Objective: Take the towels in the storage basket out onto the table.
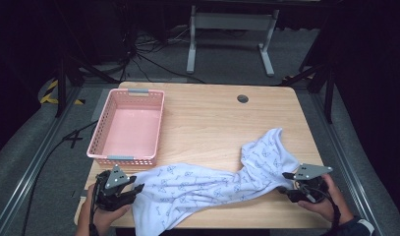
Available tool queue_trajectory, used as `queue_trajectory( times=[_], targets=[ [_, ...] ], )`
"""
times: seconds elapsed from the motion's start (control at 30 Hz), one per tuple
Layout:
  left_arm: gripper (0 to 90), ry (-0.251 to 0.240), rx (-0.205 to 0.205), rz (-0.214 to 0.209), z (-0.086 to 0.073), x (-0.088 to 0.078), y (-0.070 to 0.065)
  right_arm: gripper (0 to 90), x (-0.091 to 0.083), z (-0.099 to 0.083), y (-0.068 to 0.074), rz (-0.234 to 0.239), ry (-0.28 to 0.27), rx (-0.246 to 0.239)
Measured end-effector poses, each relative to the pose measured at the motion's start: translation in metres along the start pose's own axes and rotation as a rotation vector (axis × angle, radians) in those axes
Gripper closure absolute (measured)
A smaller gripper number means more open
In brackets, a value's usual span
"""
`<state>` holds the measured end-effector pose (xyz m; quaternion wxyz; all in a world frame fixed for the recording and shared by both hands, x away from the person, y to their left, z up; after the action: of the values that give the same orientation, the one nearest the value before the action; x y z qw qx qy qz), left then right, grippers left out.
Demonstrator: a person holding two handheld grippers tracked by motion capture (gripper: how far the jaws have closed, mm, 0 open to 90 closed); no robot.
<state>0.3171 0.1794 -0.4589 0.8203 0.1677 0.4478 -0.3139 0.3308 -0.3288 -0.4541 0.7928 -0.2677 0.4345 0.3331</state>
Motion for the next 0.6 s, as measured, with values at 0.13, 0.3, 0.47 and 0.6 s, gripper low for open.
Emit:
queue_trajectory(
  times=[0.13, 0.3, 0.47, 0.6],
  targets=[
    [49.6, 0.012, 0.079, -0.035, 0.014, 0.012, -0.014, 42.6, -0.021, 0.013, -0.010, -0.002, -0.146, 0.120],
    [51.7, 0.062, 0.161, -0.074, 0.032, 0.036, -0.029, 47.4, -0.001, 0.031, -0.017, -0.011, -0.136, 0.193],
    [58.5, 0.093, 0.183, -0.104, 0.045, 0.053, -0.037, 53.2, 0.038, 0.034, -0.022, 0.006, -0.052, 0.250],
    [66.7, 0.136, 0.222, -0.134, 0.052, 0.068, -0.044, 54.4, 0.062, 0.038, -0.031, 0.009, -0.013, 0.293]
  ],
)
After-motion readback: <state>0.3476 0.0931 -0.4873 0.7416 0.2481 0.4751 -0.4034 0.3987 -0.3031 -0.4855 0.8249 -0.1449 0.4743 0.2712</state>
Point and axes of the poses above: each handheld gripper's, and its own axes: x roughly forward along the jaws, z roughly out of its top, y roughly to its left, the point moved 5 cm from there along x, roughly forward along the jaws, and after that the axes turned 13 degrees about y, right-handed, at the moved point
